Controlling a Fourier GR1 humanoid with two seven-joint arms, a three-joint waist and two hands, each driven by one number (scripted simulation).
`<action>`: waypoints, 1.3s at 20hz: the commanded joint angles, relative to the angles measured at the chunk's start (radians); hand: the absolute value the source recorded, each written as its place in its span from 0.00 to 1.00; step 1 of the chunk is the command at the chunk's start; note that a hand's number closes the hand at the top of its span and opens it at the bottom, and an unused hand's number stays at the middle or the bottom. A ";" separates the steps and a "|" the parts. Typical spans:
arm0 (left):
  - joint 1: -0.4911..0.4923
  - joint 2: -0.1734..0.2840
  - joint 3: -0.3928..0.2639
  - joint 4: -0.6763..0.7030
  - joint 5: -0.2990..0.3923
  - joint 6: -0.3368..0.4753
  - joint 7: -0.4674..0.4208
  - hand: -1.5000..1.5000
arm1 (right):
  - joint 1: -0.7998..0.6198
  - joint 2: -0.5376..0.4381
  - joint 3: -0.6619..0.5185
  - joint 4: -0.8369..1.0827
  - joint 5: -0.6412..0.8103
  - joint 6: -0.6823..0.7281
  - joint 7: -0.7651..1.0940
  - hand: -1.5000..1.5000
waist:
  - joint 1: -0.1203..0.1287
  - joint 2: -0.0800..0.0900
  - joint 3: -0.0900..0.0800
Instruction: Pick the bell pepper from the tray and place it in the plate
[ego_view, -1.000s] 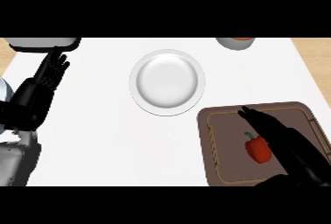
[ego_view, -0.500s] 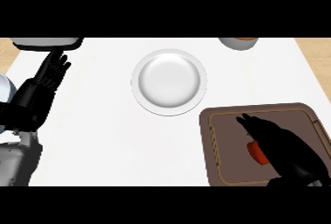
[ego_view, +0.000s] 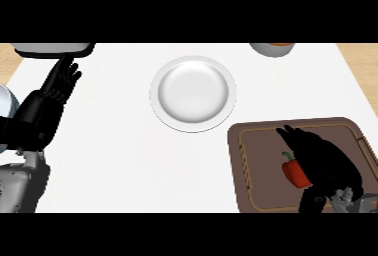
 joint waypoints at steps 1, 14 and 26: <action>-0.012 0.017 0.025 -0.022 0.009 -0.028 0.031 0.50 | -0.062 0.072 -0.042 0.164 0.040 0.028 -0.021 0.00 | 0.006 0.002 0.000; -0.018 -0.023 0.066 -0.009 -0.017 -0.060 0.029 0.50 | 0.061 0.131 -0.098 0.348 0.226 0.002 -0.279 0.00 | 0.000 0.001 0.000; -0.008 -0.047 0.067 -0.009 -0.043 -0.070 0.010 0.50 | -0.004 0.183 -0.119 0.469 0.433 -0.248 -0.460 1.00 | 0.003 0.001 0.001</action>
